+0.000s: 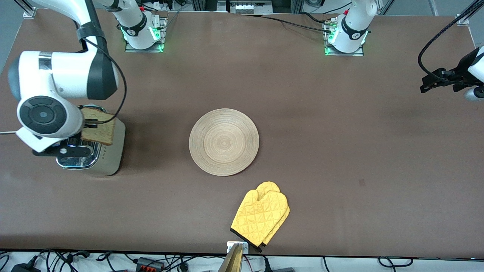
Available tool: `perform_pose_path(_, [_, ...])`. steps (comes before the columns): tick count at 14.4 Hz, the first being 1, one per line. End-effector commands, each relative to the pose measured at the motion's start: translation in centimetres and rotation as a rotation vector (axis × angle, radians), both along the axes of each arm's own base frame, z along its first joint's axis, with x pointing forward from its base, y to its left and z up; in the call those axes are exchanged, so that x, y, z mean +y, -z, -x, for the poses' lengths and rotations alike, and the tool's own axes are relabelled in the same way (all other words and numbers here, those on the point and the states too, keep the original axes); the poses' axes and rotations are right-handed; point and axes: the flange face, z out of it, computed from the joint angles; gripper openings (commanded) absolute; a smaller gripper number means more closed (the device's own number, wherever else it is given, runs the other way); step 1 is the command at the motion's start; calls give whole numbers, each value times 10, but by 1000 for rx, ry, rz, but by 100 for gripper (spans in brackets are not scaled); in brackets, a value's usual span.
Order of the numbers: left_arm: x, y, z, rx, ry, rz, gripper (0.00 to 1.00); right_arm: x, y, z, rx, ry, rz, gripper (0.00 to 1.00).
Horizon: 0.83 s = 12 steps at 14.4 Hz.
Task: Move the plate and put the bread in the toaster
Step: 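Lower the bread into the toaster slot with the right gripper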
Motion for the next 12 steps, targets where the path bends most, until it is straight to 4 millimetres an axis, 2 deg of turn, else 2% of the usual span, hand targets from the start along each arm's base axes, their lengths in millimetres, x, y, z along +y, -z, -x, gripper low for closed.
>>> perform_pose_path(1, [-6,-2,4,-2,-7,16,100,-24,-17,-3,37,-45,30,0])
perform_pose_path(2, [-5,-1,4,0,-8,18,100,-34,-15,-6,52,-62,62,0])
perform_pose_path(5, [-5,-1,4,2,-8,24,100,-37,7,-13,69,-83,110,0])
perform_pose_path(7, [-6,-1,4,2,-10,30,100,-46,18,-15,66,-78,100,0])
perform_pose_path(12, [-7,-2,5,0,-12,36,100,-43,38,-24,62,-94,95,0])
